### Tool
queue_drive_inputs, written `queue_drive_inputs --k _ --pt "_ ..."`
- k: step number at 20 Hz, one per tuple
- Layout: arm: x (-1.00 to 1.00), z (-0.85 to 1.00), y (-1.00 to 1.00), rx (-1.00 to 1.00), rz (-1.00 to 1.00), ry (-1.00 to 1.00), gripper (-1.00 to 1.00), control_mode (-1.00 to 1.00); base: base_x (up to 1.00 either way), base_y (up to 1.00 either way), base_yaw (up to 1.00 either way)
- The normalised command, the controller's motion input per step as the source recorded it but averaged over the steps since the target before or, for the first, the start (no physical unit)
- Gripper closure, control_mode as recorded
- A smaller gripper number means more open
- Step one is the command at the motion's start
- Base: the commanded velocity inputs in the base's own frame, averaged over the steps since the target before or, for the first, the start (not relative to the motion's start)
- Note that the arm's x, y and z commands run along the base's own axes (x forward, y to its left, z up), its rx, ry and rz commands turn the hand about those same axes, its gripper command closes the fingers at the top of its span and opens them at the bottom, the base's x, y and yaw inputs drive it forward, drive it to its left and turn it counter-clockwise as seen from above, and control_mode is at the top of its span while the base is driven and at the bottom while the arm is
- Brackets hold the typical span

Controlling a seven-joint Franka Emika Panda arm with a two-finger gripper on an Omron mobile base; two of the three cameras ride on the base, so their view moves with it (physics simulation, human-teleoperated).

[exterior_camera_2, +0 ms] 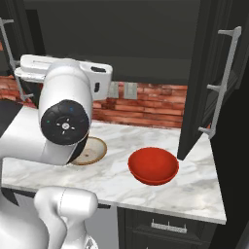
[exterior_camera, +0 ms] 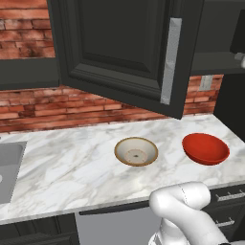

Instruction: Open the cabinet. Pick the bowls from the counter and place them in the cabinet. Then close the cabinet.

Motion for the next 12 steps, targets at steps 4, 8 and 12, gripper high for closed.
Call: queue_drive_inputs --k 4,8,12 --pt "0.42 -0.32 0.10 0.03 0.00 0.01 -1.00 -1.00 0.00 0.00 0.00" --pt "0.47 -0.39 0.06 0.03 0.01 0.07 -1.00 -1.00 0.00 0.00 0.00" --pt "0.46 -0.07 -0.06 0.02 0.01 0.13 -1.00 -1.00 0.00 0.00 0.00"
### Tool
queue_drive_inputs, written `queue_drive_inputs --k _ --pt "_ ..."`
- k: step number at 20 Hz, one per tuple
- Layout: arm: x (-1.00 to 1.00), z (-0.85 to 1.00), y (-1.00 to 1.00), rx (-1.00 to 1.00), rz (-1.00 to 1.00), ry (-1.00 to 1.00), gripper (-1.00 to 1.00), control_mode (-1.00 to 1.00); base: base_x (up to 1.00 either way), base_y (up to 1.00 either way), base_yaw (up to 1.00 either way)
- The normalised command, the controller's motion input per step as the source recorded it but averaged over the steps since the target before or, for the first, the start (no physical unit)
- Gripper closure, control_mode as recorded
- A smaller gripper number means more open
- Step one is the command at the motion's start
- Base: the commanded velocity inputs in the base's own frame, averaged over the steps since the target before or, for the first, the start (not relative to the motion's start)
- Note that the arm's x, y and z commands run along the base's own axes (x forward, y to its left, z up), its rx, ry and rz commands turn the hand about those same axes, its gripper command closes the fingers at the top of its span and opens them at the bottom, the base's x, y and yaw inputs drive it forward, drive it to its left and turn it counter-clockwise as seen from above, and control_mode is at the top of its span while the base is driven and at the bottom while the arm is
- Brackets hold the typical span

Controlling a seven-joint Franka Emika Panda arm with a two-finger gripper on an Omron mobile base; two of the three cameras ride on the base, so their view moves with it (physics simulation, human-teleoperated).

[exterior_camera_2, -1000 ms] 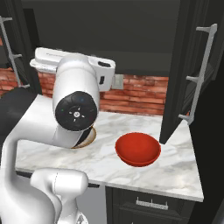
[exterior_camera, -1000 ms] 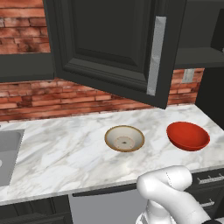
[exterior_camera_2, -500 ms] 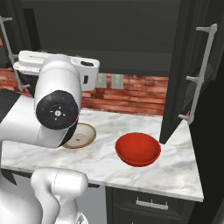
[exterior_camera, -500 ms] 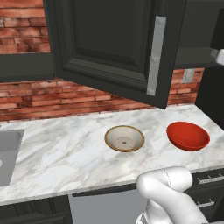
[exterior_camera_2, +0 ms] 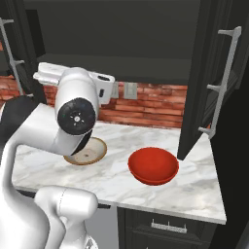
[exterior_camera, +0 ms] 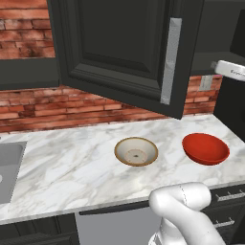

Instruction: Open the cabinet. Pick the bowls from the counter and place them in the cabinet. Then close the cabinet.

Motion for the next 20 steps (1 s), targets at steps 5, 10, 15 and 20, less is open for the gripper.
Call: queue_drive_inputs --k 5,10,15,20 --pt "0.50 -0.16 -0.04 0.04 0.02 0.18 -1.00 -1.00 0.00 0.00 0.00" --pt "0.48 -0.26 0.00 0.03 0.03 0.19 -1.00 -1.00 0.00 0.00 0.00" --pt "0.35 -0.10 0.00 0.09 0.05 0.19 -1.00 -1.00 0.00 0.00 0.00" --pt "0.21 -0.02 0.08 0.11 0.09 0.08 -1.00 -1.00 0.00 0.00 0.00"
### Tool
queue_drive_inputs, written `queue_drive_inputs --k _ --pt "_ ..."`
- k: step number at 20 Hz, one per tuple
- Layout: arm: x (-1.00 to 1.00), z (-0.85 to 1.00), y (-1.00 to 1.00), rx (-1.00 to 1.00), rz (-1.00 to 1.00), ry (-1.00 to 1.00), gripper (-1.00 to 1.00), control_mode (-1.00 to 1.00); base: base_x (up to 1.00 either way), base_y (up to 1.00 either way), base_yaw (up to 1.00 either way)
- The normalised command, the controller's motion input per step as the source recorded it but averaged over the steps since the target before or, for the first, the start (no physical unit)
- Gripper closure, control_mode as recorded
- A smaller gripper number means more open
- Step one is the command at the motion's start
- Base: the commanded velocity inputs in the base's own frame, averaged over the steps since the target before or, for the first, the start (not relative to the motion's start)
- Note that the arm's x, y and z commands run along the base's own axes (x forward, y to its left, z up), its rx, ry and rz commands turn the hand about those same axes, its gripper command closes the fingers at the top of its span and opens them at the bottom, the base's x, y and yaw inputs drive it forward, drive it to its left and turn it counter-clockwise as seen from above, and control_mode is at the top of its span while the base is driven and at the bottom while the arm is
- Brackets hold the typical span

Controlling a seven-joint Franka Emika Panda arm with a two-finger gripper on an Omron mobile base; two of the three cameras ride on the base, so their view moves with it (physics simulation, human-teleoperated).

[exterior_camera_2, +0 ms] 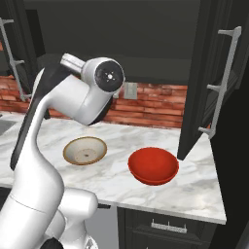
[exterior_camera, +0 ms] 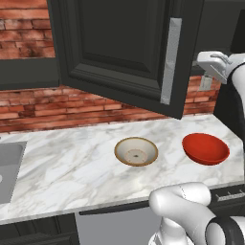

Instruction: Open the cabinet. Pick the bowls from the counter and place them in the cabinet. Then close the cabinet.

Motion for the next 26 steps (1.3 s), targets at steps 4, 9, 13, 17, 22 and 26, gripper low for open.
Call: queue_drive_inputs --k 4,9,13,17,22,26 --pt "0.09 -0.15 0.36 0.01 0.03 0.00 -1.00 -1.00 0.00 0.00 0.00" --pt "0.17 -0.23 0.48 0.00 0.00 0.00 -1.00 -1.00 0.00 0.00 0.00" --pt "0.36 -0.14 0.21 0.04 0.00 0.06 -1.00 -1.00 0.00 0.00 0.00" --pt "0.57 -0.15 0.11 0.11 0.00 0.19 -1.00 -1.00 0.00 0.00 0.00" --pt "0.30 -0.10 0.30 0.09 0.04 0.18 -1.00 -1.00 0.00 0.00 0.00" --pt "-0.58 0.00 0.44 0.10 0.12 0.02 -1.00 -1.00 0.00 0.00 0.00"
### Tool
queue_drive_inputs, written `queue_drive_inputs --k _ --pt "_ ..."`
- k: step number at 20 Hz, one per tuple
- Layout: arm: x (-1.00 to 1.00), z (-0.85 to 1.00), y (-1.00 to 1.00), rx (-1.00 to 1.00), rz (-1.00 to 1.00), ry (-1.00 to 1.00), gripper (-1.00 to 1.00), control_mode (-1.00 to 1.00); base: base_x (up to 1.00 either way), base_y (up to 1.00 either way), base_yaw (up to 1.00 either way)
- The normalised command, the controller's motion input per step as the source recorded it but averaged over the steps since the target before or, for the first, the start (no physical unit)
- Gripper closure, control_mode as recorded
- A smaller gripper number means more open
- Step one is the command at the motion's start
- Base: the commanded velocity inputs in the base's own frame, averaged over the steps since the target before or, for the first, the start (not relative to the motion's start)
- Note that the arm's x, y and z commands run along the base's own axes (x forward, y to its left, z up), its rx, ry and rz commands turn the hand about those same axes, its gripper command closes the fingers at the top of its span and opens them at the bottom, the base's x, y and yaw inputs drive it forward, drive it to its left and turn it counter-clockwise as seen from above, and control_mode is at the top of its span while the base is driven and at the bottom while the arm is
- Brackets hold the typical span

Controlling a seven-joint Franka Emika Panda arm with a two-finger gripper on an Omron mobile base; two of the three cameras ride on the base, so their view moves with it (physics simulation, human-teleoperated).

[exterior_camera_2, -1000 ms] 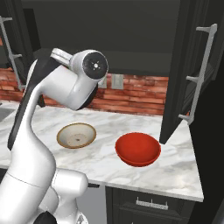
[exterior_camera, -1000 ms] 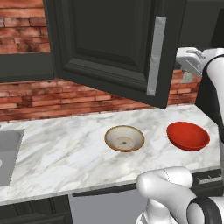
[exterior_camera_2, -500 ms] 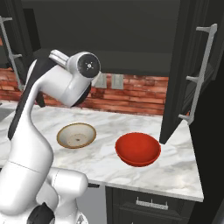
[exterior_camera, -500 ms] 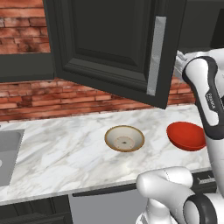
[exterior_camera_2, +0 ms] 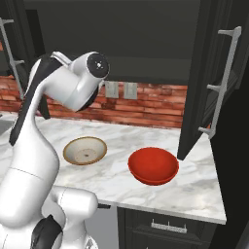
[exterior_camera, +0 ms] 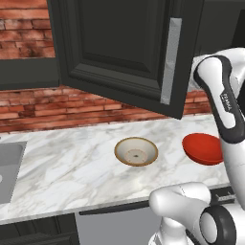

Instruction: Open the cabinet. Pick the bowls from the counter and place them in the cabinet. Then close the cabinet.

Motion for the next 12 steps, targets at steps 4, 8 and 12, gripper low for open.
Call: queue_drive_inputs --k 4,8,12 --pt "-1.00 0.00 0.05 0.14 0.17 0.00 -1.00 -1.00 0.00 0.00 0.00" --pt "-1.00 0.00 0.18 0.10 0.21 -0.03 -1.00 -1.00 0.00 0.00 0.00" --pt "-1.00 0.00 0.80 0.03 0.18 0.00 -1.00 -1.00 0.00 0.00 0.00"
